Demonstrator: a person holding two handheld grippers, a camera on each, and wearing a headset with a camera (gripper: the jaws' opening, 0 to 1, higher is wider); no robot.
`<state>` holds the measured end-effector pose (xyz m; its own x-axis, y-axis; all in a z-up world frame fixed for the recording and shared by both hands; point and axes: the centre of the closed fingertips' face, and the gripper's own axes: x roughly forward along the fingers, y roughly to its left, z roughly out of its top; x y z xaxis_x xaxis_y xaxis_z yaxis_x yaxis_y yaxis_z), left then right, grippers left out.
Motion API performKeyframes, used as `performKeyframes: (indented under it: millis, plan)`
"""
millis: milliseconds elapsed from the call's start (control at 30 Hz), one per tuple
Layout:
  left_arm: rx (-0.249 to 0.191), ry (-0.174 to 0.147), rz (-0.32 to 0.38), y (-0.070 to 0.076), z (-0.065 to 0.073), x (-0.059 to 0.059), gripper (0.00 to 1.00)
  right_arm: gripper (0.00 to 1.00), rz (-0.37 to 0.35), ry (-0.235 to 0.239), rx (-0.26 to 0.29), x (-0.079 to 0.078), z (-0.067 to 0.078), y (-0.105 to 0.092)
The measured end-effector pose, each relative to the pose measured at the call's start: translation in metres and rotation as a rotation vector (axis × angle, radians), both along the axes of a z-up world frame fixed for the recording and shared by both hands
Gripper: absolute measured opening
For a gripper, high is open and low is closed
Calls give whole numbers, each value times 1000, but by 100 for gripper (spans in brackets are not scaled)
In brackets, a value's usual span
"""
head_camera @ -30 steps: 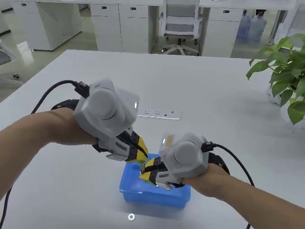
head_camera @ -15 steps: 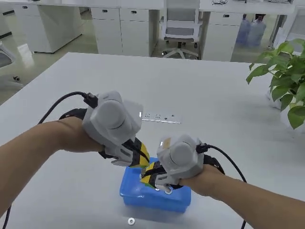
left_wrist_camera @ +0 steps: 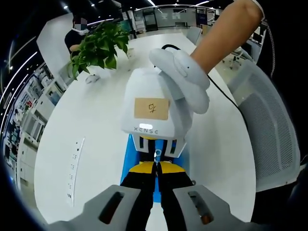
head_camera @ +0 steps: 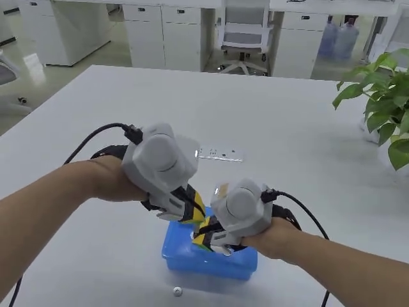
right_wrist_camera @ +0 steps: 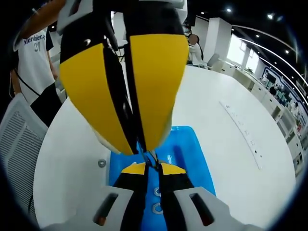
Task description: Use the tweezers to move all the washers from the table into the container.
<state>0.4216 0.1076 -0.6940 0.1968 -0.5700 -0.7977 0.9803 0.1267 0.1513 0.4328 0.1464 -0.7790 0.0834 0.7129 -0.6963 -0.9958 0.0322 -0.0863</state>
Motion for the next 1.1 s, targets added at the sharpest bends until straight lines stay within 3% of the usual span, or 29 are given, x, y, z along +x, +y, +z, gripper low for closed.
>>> performKeyframes:
  millis: [233,500,1100]
  plan:
    - [9,5,-10,-3,-3,-3,5,11,4,4,-11,-2,-3,-3]
    - [12,-10,-11,-2,5,-6,5,11,-1,-9,3,-3,5,-4]
    - [21,-51,0,6,43,-26,5,11,12,-89,63,-19,44,1]
